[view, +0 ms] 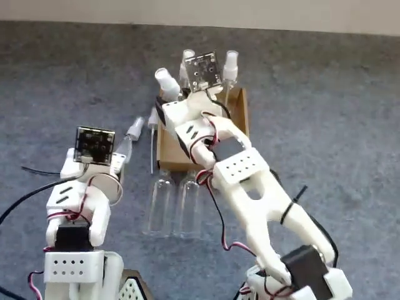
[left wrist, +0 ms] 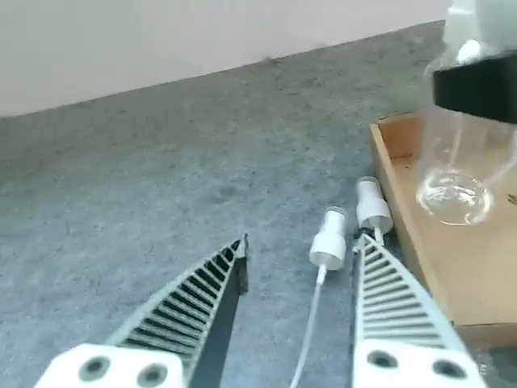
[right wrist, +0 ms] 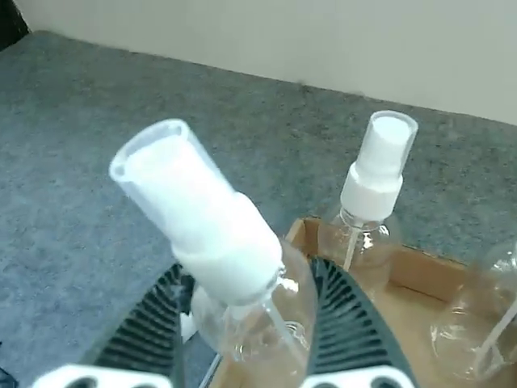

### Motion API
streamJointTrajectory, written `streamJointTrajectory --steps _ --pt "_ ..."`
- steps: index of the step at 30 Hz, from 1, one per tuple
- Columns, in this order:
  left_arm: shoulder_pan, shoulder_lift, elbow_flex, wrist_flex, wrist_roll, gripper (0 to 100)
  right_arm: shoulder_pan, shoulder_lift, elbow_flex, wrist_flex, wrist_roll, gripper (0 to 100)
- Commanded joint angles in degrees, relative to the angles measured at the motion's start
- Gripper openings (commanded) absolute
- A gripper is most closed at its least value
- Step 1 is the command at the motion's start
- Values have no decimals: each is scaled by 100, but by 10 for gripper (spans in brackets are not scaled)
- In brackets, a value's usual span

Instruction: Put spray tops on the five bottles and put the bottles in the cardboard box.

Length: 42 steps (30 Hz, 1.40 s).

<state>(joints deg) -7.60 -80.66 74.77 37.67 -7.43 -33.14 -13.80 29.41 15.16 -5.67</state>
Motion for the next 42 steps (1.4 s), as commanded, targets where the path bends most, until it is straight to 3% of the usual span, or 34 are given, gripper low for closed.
streamJointTrajectory --steps 1,23,29,34,42 --pt "-145 31 -22 -167 9 190 251 330 -92 -602 9 3" --pt "-145 31 -22 -167 9 192 321 1367 -66 -1253 -18 3" --pt "-145 31 -22 -167 9 192 215 1358 -66 -1226 0 3" --pt "-145 31 -22 -149 9 192 198 1376 -110 -488 0 3" --pt "-145 31 -22 -149 9 192 189 1385 -110 -514 0 5"
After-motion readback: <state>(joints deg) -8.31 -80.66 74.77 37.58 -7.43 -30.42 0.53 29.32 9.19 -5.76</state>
